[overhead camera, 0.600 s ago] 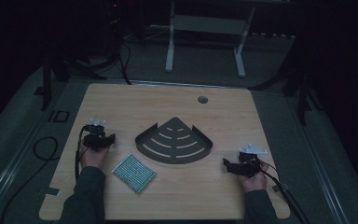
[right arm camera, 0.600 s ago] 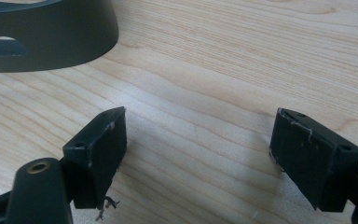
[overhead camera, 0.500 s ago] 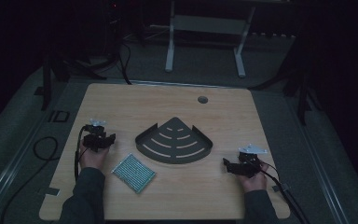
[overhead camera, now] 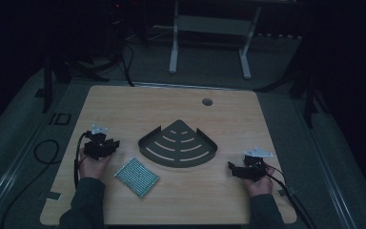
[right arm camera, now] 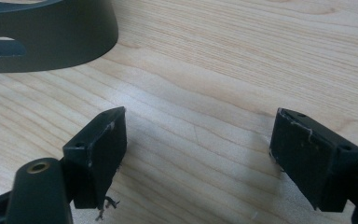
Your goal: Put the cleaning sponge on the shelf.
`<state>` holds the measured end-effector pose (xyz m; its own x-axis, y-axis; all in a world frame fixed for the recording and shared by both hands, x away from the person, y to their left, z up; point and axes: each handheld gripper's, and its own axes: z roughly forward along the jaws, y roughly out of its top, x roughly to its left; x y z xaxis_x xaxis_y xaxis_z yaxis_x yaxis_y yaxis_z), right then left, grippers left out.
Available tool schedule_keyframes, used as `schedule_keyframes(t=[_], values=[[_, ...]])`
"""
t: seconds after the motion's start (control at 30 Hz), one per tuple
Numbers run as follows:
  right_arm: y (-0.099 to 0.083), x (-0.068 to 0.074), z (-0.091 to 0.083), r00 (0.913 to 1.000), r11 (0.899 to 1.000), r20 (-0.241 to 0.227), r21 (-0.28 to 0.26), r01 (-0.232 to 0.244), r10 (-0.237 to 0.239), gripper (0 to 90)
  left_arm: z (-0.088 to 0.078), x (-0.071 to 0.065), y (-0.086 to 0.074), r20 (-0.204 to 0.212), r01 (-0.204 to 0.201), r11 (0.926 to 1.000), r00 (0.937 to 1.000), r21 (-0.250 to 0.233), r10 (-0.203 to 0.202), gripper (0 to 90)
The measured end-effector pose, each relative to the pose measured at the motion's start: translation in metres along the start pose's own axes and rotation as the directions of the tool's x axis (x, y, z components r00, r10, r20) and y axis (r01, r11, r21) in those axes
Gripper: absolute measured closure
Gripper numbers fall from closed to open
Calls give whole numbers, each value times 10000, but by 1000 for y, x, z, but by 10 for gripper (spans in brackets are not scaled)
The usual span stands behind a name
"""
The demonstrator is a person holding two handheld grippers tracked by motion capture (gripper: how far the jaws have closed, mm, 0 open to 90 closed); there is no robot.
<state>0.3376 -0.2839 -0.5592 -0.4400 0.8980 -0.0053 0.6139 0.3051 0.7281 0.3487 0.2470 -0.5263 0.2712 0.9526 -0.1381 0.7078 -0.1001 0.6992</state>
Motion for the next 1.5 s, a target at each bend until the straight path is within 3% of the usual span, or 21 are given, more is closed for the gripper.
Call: schedule_keyframes(t=[0.27, 0.53, 0.57, 0.9, 1.17, 1.33, 1.5], values=[[0, 0, 0, 10000, 10000, 0, 7, 8, -8, 183, -18, -11, -9, 391, -439, 9990, 9983, -115, 443, 724], [0, 0, 0, 10000, 10000, -17, 12, 24, -24, 183, -27, -21, -16, 1073, -862, 9963, 9906, 33, 853, 783], [0, 0, 0, 10000, 10000, -18, 12, 23, -23, 183, -27, -25, -19, 1274, -1106, 9937, 9860, 173, 1075, 783], [1, -1, 1, 10000, 10000, -23, 5, 33, -33, 183, -22, -44, -21, 1981, -1810, 9830, 9651, 318, 1713, 896], [1, -1, 1, 10000, 10000, -26, 6, 30, -30, 183, -11, -64, -19, 2308, -2530, 9649, 9452, 706, 2309, 900], [1, -1, 1, 10000, 10000, -25, 7, 32, -32, 183, -6, -68, -21, 2338, -2821, 9542, 9388, 1000, 2530, 900], [1, -1, 1, 10000, 10000, -27, 7, 30, -30, 183, -6, -66, -24, 2301, -2813, 9526, 9406, 1162, 2497, 900]])
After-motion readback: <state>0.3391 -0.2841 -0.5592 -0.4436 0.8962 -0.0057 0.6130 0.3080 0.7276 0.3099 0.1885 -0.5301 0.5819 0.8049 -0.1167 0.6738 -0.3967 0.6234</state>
